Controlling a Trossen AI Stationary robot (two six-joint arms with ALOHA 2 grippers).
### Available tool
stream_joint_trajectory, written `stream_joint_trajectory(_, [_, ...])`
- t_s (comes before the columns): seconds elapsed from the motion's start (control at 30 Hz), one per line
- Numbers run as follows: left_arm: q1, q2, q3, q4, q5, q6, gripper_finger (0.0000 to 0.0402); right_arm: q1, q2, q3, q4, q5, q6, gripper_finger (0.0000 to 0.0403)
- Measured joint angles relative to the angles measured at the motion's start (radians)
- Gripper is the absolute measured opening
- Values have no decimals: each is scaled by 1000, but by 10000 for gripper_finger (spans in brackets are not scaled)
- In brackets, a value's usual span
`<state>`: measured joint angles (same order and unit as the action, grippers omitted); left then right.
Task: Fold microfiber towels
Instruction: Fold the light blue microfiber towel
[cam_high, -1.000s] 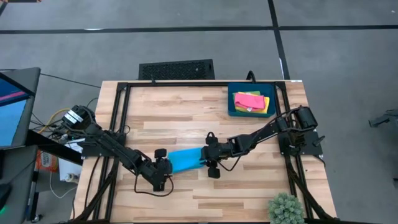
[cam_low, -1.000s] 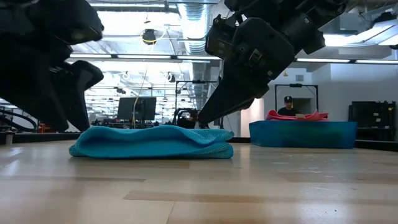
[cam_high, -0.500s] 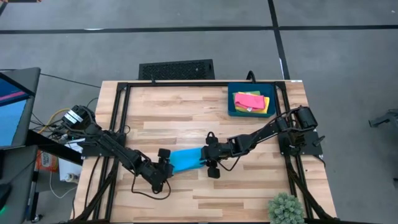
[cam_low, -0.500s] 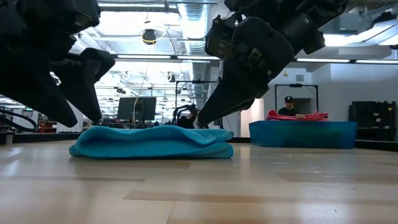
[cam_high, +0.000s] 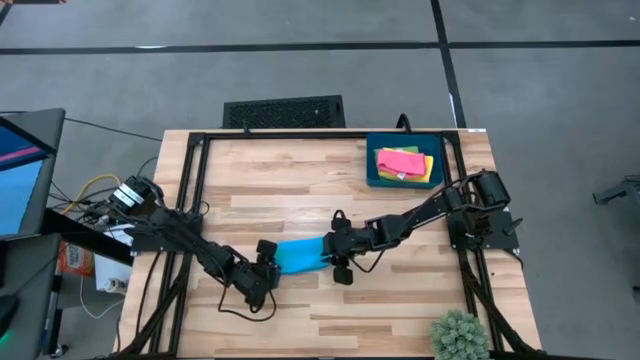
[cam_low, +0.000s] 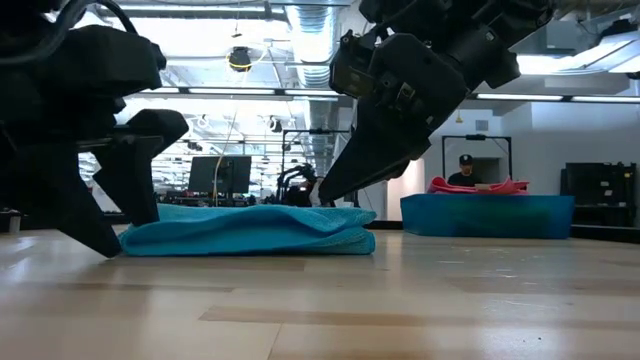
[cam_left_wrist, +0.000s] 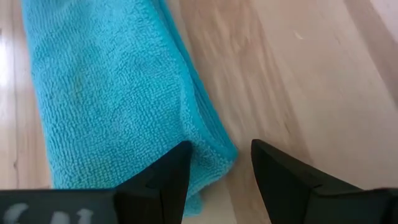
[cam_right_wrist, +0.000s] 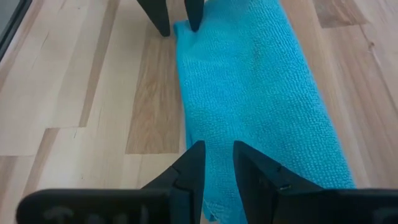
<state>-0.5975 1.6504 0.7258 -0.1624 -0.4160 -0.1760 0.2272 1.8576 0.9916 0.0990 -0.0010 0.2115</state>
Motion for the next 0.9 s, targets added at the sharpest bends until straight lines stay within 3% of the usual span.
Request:
stream_joint_trajectory(0.2, [2, 0, 0, -3, 5, -1, 145, -1, 0, 0, -1, 0, 1, 107])
stream_joint_trajectory(0.5, [3, 0, 0, -4, -17, -51, 16, 0, 0, 0, -1, -1, 25, 107])
stream_joint_trajectory(0.6, [3, 0, 27, -33, -18, -48, 7, -1, 0, 0, -1, -1, 27, 107])
stream_joint_trajectory(0.9, [3, -2, 227, -426, -257, -19, 3, -1, 0, 0, -1, -1, 52, 107])
